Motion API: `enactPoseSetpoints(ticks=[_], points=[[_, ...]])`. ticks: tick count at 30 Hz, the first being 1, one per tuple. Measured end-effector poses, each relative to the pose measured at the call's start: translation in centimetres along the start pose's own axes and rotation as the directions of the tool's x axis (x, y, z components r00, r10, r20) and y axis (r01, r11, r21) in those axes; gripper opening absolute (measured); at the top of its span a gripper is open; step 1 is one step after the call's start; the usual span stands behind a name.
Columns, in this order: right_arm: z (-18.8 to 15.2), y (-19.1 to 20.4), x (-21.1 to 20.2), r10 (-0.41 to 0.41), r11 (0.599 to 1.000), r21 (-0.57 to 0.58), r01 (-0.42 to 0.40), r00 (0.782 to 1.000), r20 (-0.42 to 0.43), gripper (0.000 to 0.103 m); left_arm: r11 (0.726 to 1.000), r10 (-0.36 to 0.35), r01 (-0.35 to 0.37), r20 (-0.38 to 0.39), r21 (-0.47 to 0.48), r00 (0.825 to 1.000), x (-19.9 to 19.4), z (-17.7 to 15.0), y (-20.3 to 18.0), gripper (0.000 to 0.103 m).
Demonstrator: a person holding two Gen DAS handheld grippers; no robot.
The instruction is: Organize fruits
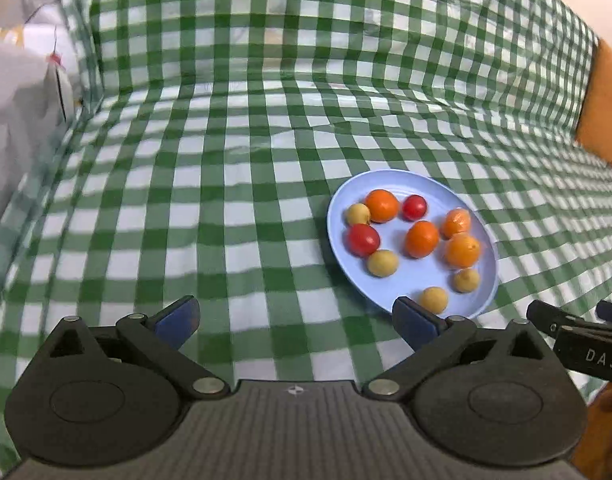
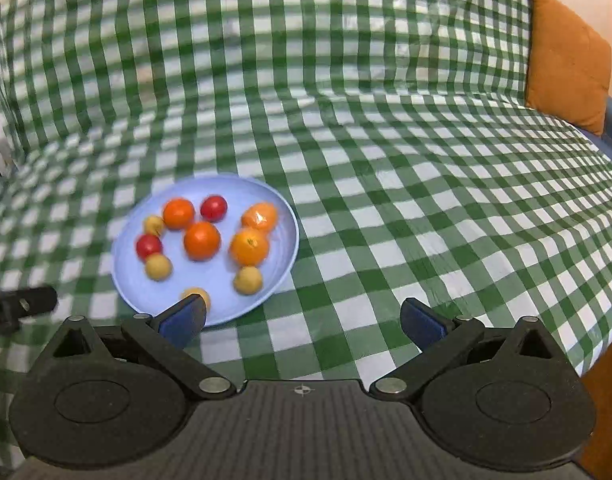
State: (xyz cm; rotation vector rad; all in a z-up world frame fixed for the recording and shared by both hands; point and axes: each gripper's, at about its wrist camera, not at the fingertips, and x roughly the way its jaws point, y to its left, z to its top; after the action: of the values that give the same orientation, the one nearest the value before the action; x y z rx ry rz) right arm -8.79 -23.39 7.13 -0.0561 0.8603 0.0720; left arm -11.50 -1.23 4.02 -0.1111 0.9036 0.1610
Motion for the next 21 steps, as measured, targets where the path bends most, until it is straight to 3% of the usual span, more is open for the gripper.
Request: enactPoseSetpoints(ticks=[2,4,8,13,21], points=[[-0.6,0.3,1.1,-0.003,1.0,-0.009,0.003,1.0,0.011,0.102,0.999,0.021,-0.02,-0.011,0.025,1.0,0.4,0.0,-0.2,0.102],[-0.9,0.5,2.1,-0.026,1.0,-0.011,0.026,0.999,-0.025,0.102,1.0,-0.008,0.008,-0.026,0.005,1.0,0.8,0.1,-0.1,0.102],[-0.1,0.9,2.9,-0.006,1.0,-0.005,0.006,1.0,-0.012,0.102,1.0,-0.016,0.017,-0.044,0.027,0.999,1.1,-0.2,-0.6,0.102],[0.1,1.5,3.3,-0.024,0.998,-0.064,0.024,1.0,-0.005,0.102,0.999,-0.014,0.016,-0.062,0.035,0.998,2.0,-0.1,-1.2,0.102],[0.3,0.9,3.4,-0.01,0.999,-0.051,0.01,1.0,-0.006,0.102,0.997,-0.001,0.006,-0.066,0.073,0.998,2.5,-0.4,-2.1,0.102]])
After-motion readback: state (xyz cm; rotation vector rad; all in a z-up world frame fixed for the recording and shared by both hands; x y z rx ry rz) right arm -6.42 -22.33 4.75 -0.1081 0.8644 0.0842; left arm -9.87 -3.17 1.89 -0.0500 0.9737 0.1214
